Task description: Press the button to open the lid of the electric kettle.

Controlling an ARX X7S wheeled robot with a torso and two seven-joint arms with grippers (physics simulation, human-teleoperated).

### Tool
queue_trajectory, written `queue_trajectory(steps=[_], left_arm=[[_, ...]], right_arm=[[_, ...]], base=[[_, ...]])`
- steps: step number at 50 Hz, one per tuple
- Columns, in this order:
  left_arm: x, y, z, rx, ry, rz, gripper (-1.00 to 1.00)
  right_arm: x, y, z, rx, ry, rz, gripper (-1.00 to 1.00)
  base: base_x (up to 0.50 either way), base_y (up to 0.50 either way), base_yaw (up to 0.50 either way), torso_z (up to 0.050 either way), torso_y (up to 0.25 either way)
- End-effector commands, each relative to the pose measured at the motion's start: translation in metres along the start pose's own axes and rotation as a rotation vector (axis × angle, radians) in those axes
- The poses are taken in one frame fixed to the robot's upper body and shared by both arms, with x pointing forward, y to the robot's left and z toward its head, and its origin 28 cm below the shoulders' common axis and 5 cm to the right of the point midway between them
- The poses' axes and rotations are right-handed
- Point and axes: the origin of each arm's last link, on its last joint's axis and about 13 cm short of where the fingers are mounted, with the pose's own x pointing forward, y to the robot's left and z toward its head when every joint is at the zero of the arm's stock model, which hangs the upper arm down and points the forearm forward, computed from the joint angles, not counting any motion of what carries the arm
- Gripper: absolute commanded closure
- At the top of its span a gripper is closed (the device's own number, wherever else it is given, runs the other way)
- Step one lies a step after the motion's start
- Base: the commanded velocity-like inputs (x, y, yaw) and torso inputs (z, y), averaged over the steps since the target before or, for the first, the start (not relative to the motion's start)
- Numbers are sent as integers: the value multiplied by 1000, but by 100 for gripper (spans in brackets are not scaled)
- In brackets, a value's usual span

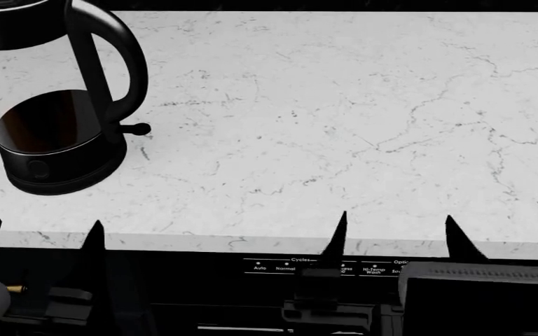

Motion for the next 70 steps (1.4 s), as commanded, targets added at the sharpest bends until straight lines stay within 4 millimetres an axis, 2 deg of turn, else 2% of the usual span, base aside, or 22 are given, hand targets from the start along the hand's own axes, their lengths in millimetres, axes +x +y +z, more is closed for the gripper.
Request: queue_trajectory(steps=[1,4,8,11,37,55,70], left_arm=[[-12,-9,43,75,-21,-51,-100],[-13,-9,44,84,-17,-50,-100],[-15,-10,41,97,-6,-41,-100],[-16,-8,44,106,-10,-23,-100],[-24,-14,52,122,-21,-50,-100],[-29,-11,32,131,-12,-76,-100],[-31,-11,34,125,-27,-71,-100]], right_arm=[[-15,-4,51,-47,-46,10,-100],[-13,-5,53,-39,-48,11,-100],[-16,-7,37,-42,4,15,-100],[-14,-7,33,-54,13,17,-100],[-21,-2,43,-79,-44,48,-100],[-22,0,44,-82,-51,64,-100],[-22,-1,44,-80,-59,58,-100]], base=[[0,0,0,0,0],[0,0,0,0,0],[0,0,0,0,0],[0,0,0,0,0],[255,0,0,0,0],[268,0,0,0,0],[79,0,0,0,0]])
